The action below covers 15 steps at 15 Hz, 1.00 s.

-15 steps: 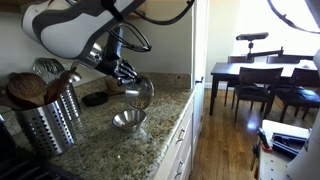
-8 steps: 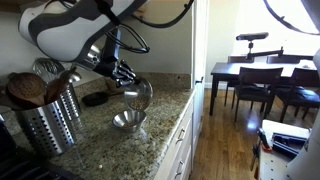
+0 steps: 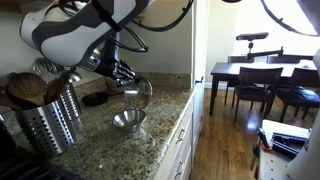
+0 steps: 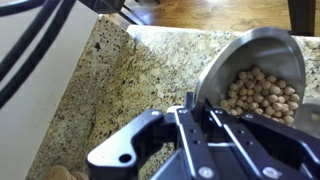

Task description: Transfer the contents in the right silver bowl to the left bowl

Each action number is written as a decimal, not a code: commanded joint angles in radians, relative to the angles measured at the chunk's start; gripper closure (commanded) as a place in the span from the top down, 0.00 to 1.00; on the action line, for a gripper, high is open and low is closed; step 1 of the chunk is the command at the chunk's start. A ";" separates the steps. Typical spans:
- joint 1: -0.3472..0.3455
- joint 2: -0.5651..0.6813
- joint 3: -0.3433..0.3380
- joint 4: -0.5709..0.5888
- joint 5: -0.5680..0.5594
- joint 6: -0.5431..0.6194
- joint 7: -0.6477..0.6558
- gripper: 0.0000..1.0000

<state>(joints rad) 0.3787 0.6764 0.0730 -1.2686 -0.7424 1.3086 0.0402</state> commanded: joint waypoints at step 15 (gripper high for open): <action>0.024 0.067 -0.008 0.108 -0.079 -0.092 -0.013 0.08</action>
<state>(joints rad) 0.3817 0.7221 0.0731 -1.1989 -0.7869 1.2690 0.0379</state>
